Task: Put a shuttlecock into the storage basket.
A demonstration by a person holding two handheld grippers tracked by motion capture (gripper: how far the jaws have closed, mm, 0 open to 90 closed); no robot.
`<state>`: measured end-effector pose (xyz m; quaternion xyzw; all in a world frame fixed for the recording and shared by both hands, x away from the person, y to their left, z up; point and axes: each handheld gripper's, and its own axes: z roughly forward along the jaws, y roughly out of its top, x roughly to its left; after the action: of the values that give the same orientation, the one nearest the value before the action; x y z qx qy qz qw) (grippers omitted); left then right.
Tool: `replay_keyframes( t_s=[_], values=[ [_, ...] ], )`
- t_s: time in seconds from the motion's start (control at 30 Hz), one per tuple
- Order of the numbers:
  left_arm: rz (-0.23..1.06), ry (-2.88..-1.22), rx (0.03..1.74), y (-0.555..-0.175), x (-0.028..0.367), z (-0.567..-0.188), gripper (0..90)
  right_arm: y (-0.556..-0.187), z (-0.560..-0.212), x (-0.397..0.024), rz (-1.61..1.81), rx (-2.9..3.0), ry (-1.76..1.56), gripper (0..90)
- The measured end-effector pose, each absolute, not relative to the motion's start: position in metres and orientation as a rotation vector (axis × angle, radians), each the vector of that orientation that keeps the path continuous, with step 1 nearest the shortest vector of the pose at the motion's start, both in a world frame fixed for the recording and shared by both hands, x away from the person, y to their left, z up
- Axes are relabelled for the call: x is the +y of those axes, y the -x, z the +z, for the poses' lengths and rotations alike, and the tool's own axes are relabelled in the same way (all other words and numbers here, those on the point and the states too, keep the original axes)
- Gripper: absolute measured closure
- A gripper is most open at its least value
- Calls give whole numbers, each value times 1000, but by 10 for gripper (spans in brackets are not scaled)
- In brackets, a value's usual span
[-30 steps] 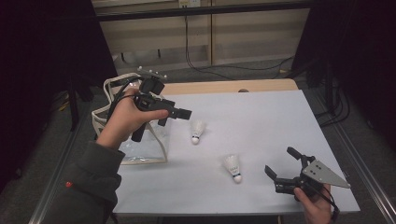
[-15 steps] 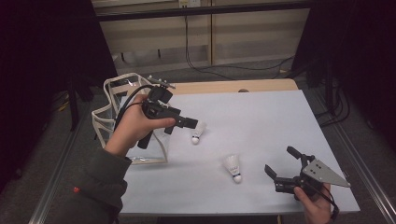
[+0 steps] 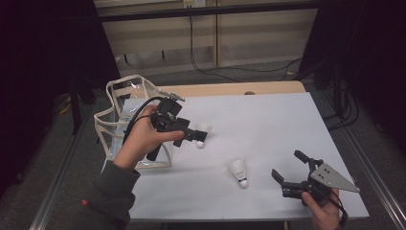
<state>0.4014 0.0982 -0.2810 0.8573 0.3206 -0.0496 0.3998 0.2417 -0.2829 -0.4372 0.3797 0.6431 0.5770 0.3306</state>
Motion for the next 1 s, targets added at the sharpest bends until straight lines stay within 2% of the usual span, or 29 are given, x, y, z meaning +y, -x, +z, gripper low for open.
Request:
replay_keyframes(
  t_s=[1.0],
  values=[
    [-166,-2167,784,-387,87,-311,92,-242,-438,-284,1499,1681,-995,13]
  ],
)
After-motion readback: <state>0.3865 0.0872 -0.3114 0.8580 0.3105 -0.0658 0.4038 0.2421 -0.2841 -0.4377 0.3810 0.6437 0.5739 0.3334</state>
